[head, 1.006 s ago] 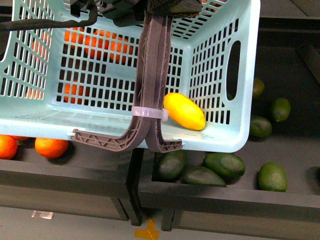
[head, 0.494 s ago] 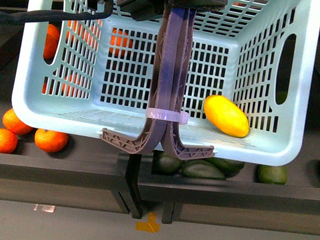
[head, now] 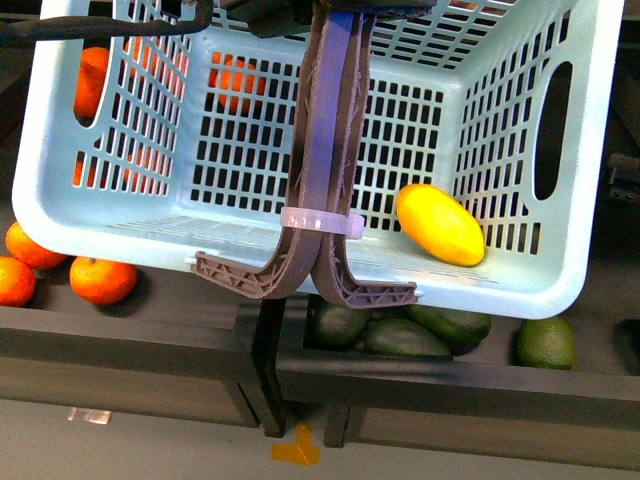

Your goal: Pick mango and avocado into basket

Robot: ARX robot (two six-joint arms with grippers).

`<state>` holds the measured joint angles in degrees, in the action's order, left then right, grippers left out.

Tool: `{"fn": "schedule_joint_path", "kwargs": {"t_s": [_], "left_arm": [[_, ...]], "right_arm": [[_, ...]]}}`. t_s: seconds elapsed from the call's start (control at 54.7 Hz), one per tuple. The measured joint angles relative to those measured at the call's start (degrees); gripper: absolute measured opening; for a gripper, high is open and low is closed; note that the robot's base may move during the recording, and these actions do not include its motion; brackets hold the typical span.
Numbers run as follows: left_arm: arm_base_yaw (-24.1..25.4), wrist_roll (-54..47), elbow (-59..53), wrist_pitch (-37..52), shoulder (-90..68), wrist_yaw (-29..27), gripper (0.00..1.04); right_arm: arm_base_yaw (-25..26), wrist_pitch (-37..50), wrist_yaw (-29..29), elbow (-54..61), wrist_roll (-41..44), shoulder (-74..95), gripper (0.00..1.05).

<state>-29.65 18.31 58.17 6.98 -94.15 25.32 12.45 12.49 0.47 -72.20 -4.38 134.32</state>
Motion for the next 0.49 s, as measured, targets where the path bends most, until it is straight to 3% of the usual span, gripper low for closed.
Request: {"fn": "schedule_joint_path", "kwargs": {"t_s": [0.494], "left_arm": [[-0.1, 0.0, 0.0, 0.0, 0.0, -0.5, 0.05]], "right_arm": [[-2.3, -4.6, -2.1, -22.9, -3.7, 18.2, 0.96]]}}
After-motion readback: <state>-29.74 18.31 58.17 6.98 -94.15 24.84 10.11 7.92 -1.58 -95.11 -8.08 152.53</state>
